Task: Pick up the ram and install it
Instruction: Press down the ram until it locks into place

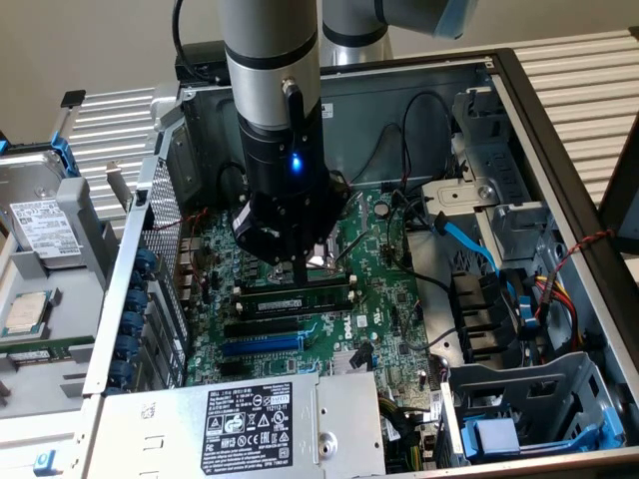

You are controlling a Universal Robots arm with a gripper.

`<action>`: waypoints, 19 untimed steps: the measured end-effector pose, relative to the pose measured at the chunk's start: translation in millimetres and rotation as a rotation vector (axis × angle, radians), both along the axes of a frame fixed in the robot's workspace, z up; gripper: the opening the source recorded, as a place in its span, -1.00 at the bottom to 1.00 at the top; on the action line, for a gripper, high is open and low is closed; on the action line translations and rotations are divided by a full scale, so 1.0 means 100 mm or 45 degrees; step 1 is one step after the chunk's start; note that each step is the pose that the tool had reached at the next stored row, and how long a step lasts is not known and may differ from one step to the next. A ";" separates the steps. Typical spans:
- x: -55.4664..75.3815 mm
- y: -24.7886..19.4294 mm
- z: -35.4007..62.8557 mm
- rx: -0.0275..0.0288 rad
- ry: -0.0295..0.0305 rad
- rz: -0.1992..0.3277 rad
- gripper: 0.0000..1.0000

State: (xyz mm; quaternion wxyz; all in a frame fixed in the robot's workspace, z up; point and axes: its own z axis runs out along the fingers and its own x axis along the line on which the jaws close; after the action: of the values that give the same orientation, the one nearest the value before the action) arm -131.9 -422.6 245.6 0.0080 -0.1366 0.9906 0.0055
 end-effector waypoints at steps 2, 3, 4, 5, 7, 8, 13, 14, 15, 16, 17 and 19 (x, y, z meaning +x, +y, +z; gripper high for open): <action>0.00 0.000 0.000 0.0001 -0.0001 -0.037 -0.79; 0.00 0.000 0.000 0.0001 -0.0001 -0.054 -0.79; 0.00 0.000 0.000 0.0001 -0.0001 -0.073 -0.79; 0.00 0.000 -0.001 0.0002 -0.0001 -0.090 -0.79; 0.00 0.000 -0.001 0.0002 -0.0001 -0.125 -0.79; 0.00 0.000 -0.001 0.0002 -0.0001 -0.140 -0.79; 0.00 0.000 -0.001 -0.0015 -0.0001 -0.218 -0.79; 0.00 0.001 -0.001 -0.0034 0.0000 -0.230 -0.79; 0.00 0.001 -0.001 -0.0061 0.0002 -0.242 -0.79; 0.00 0.000 -0.001 -0.0090 0.0010 -0.252 -0.79; 0.00 0.000 -0.001 -0.0124 0.0021 -0.263 -0.79; 0.00 0.000 -0.001 -0.0190 0.0047 -0.284 -0.79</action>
State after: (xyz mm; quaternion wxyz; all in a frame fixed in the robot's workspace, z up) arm -131.9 -422.6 245.5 0.0057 -0.0254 0.9997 -0.0025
